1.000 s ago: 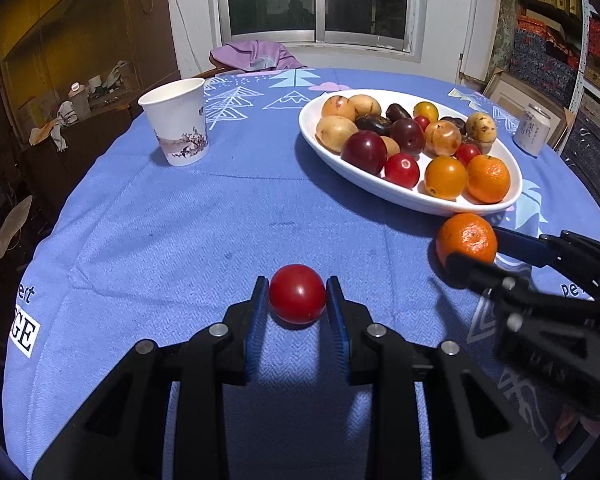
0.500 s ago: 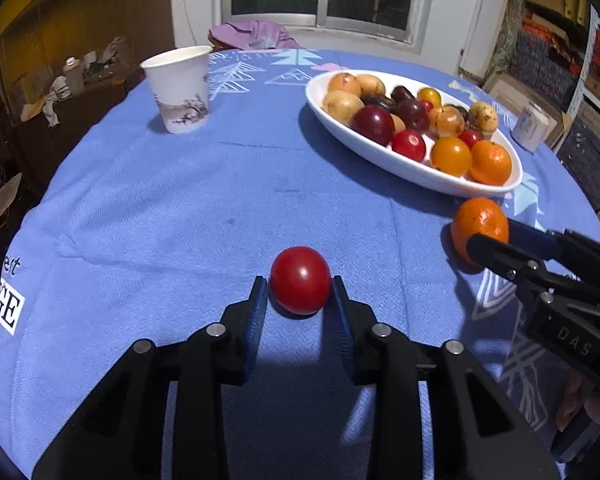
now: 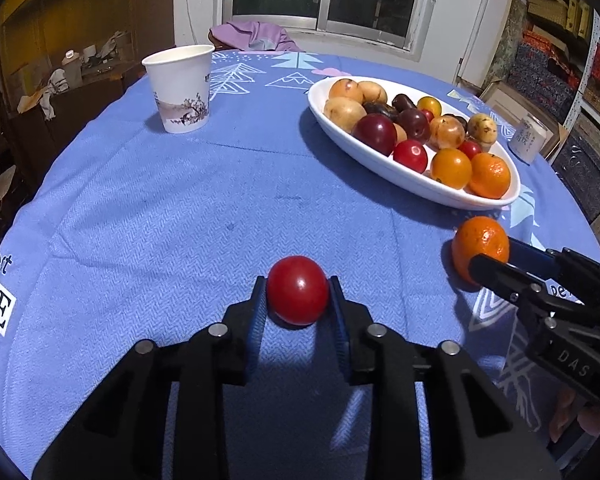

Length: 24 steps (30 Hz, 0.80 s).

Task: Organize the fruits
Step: 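Carry the tomato and tangerine over the white plate and open both tools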

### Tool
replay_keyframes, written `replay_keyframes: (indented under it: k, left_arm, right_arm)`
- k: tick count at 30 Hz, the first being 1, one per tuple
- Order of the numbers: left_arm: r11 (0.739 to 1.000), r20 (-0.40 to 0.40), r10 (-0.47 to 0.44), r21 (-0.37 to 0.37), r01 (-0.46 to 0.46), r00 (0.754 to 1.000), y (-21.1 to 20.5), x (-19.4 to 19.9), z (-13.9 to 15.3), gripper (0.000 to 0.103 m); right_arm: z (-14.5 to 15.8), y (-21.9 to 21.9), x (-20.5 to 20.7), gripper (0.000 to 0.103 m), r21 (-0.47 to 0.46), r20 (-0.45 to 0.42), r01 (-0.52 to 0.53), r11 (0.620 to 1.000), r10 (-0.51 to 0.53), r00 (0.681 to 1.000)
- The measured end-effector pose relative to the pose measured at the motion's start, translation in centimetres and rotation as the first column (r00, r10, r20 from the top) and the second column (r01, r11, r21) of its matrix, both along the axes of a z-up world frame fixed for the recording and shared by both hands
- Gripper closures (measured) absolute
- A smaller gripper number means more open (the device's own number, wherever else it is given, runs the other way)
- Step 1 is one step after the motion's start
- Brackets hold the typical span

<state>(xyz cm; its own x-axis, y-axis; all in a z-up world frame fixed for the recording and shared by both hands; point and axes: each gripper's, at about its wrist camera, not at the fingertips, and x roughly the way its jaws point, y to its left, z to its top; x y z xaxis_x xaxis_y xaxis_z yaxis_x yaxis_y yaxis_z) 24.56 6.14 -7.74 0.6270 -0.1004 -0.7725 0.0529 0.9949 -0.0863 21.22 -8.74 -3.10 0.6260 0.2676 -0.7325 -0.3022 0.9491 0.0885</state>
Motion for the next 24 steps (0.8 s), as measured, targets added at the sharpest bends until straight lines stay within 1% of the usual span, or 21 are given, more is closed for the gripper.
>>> replay_keyframes:
  k: [3, 6, 8, 11, 14, 15, 17, 21, 24]
  left_arm:
    - [1.000, 0.020, -0.008, 0.000, 0.008, 1.000, -0.1, -0.2, 0.3, 0.074]
    - [1.000, 0.063, -0.017, 0.023, 0.016, 0.998, -0.6, -0.7, 0.9, 0.074]
    - [0.998, 0.097, -0.025, 0.063, 0.019, 0.995, -1.3, -1.5, 1.3, 0.074]
    - [0.994, 0.126, -0.064, 0.101, 0.051, 0.990, -3.1, -2.8, 2.2, 0.074]
    - [0.992, 0.143, -0.094, 0.091, 0.082, 0.985, -4.2, -4.2, 3.9, 0.074]
    - [0.993, 0.144, -0.106, 0.075, 0.096, 0.984, -4.4, -4.4, 4.9, 0.074]
    - [0.991, 0.158, -0.125, 0.074, 0.115, 0.980, -5.0, -4.2, 7.2, 0.074]
    - [0.988, 0.267, -0.138, 0.106, 0.113, 0.954, -6.4, -2.2, 14.7, 0.074]
    - [0.988, 0.326, -0.132, 0.115, 0.100, 0.936, -7.6, 0.2, 19.3, 0.074]
  right_arm:
    - [0.0, 0.3, -0.3, 0.060, -0.006, 0.005, -0.009, 1.000, 0.010, 1.000]
    - [0.2, 0.3, -1.2, 0.060, 0.007, 0.008, -0.027, 1.000, 0.027, 1.000]
    - [0.4, 0.4, -2.7, 0.060, 0.001, 0.027, -0.043, 0.999, 0.043, 0.999]
    - [1.1, -0.2, -5.1, 0.060, 0.008, 0.056, -0.050, 0.999, 0.049, 0.997]
    - [2.7, -2.3, -7.1, 0.060, 0.057, 0.080, -0.036, 0.998, 0.031, 0.996]
    - [3.5, -3.0, -7.5, 0.060, 0.063, 0.090, -0.031, 0.998, 0.025, 0.996]
    - [6.0, -4.5, -7.8, 0.060, 0.051, 0.126, -0.014, 0.999, 0.008, 0.992]
    - [13.0, -7.5, -6.9, 0.060, 0.067, 0.237, 0.040, 0.997, -0.054, 0.970]
    - [18.1, -9.3, -5.3, 0.060, 0.092, 0.308, 0.068, 0.993, -0.093, 0.947]
